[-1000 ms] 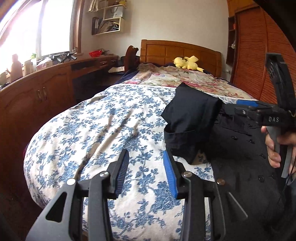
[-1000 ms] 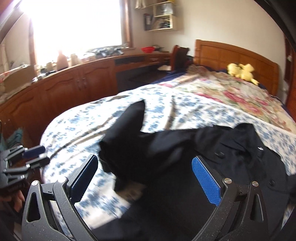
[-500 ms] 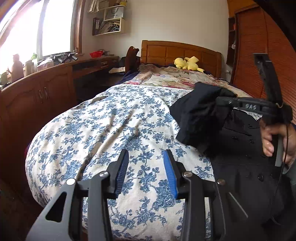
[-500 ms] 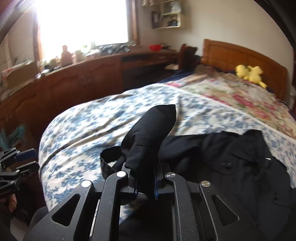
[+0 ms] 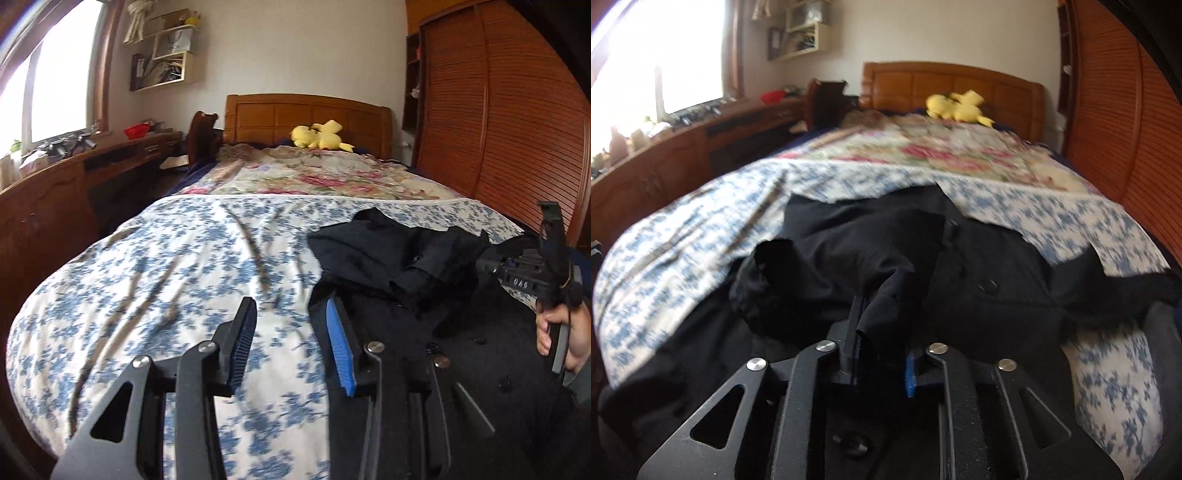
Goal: Fold large clothes
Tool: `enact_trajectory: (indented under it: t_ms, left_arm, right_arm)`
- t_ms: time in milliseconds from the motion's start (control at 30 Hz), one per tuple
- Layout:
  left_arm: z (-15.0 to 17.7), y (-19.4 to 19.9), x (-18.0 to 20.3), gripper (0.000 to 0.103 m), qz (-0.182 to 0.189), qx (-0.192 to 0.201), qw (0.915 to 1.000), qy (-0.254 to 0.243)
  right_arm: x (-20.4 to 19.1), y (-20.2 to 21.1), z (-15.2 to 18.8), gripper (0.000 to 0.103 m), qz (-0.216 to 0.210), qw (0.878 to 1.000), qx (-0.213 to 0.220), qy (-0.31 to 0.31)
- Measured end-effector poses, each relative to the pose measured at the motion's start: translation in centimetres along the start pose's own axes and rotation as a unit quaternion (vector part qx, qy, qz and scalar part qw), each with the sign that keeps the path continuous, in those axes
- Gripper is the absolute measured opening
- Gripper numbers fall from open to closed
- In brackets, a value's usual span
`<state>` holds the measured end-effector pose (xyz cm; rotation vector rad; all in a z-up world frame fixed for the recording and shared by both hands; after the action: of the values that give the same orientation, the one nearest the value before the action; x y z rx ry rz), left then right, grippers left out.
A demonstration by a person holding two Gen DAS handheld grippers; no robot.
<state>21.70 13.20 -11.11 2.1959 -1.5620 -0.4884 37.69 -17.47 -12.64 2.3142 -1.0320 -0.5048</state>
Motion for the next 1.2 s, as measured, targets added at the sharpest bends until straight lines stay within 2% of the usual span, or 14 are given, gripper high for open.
enact_trajectory:
  t_ms: [67,167,500,567,700,833,933,1000,1033,1067,1133,1200]
  left_arm:
    - [0.3,-0.5,1.6,0.038,0.009,-0.005,0.9999,-0.005]
    - [1.1,-1.0,3.6,0.038,0.019,-0.015,0.9996,-0.017]
    - [3.2,-0.6,4.9,0.038,0.023,-0.027,0.9989,-0.03]
    - [3.5,-0.5,5.0,0.038,0.023,-0.029,0.9987,-0.035]
    - [4.1,-0.3,5.1,0.038,0.027,-0.034,0.9983,-0.038]
    - [4.5,-0.1,5.1,0.038,0.029,-0.036,0.9982,-0.039]
    - [4.6,0.0,5.2,0.038,0.03,-0.037,0.9981,-0.039]
    - [4.7,0.1,5.3,0.038,0.031,-0.038,0.9981,-0.039]
    - [4.7,0.1,5.3,0.038,0.031,-0.038,0.998,-0.039]
    - [4.8,0.1,5.4,0.038,0.031,-0.039,0.998,-0.039]
    - [4.8,0.2,5.4,0.038,0.028,-0.044,0.9978,-0.04]
    - [4.5,0.6,5.5,0.038,0.03,-0.042,0.9979,-0.04]
  right_arm:
    - [1.4,0.3,1.2,0.045,0.02,1.0,-0.003,0.001]
    - [2.1,1.0,2.2,0.056,0.039,0.999,0.007,0.012]
    - [-3.0,-1.5,2.5,0.057,-0.066,0.998,-0.014,0.017]
    - [-4.7,-2.8,2.7,0.057,-0.09,0.995,-0.031,0.023]
    - [-6.9,-6.2,3.5,0.057,-0.101,0.991,-0.078,0.048]
    - [-7.2,-9.6,5.3,0.057,-0.11,0.983,-0.137,0.043]
    - [-7.0,-10.4,5.9,0.057,-0.117,0.98,-0.154,0.038]
    - [-6.6,-10.2,5.9,0.052,-0.122,0.981,-0.149,0.028]
    - [-6.3,-10.1,5.9,0.037,-0.114,0.982,-0.147,0.028]
    - [-5.9,-10.0,5.8,0.017,-0.107,0.983,-0.144,0.029]
    - [-5.6,-9.5,5.7,0.01,-0.12,0.983,-0.135,0.019]
    - [-4.9,-8.8,5.2,0.007,-0.125,0.985,-0.123,0.001]
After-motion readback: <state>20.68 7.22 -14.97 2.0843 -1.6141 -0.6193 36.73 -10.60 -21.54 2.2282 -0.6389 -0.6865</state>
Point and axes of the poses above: each gripper's, at about its wrist camera, not at the fingertips, and y roughly against the way its jaws point, x to its right, z to its underside, the point moved 8 cm from there along -y, roughly the way its jaws point, and after that the axes turned 15 degrees about -z, right-handed, at the moved point
